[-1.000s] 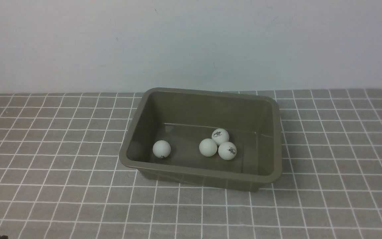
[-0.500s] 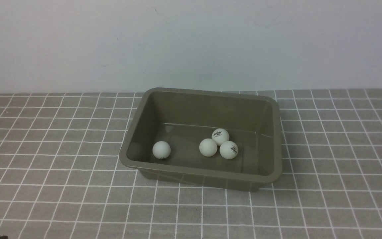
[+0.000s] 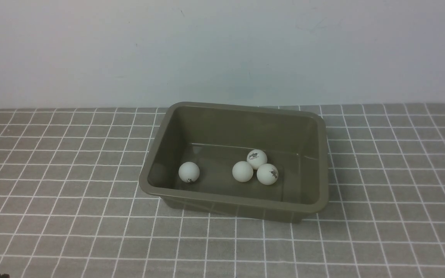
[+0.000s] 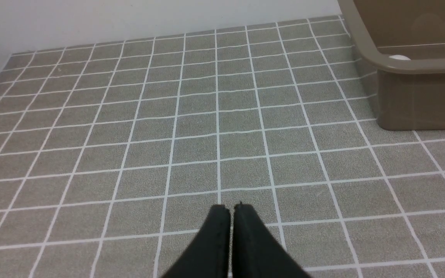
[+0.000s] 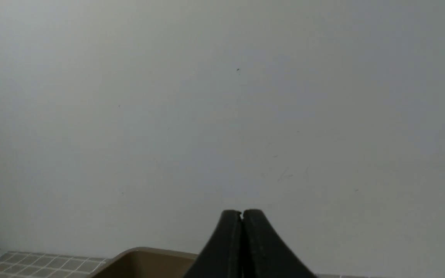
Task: Put the table tennis balls into the box on the grey coffee tablecloth.
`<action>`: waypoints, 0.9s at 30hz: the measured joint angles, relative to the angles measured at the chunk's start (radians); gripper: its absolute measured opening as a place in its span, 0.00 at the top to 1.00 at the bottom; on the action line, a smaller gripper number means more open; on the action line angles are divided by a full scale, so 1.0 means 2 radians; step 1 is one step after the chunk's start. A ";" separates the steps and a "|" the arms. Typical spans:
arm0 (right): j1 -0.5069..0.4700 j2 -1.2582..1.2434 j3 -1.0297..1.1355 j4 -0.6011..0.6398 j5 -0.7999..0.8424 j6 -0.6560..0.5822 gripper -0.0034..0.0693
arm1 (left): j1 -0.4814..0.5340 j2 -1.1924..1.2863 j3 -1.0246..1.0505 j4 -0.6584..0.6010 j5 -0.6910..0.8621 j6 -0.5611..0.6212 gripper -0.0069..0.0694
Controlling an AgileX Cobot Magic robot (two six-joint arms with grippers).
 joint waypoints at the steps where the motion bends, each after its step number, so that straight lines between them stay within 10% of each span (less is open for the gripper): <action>1: 0.000 0.000 0.003 0.016 0.000 -0.022 0.97 | 0.000 0.000 0.000 0.000 0.000 0.000 0.92; 10: -0.003 0.000 0.052 0.056 -0.002 -0.086 0.97 | 0.000 0.000 0.000 0.000 0.000 0.000 0.92; 19: -0.140 0.001 0.196 0.027 0.012 -0.087 0.97 | 0.000 0.000 0.000 0.000 0.001 0.000 0.92; 27: -0.158 0.001 0.197 0.024 0.005 -0.087 0.97 | 0.000 0.000 0.000 0.000 0.002 0.000 0.92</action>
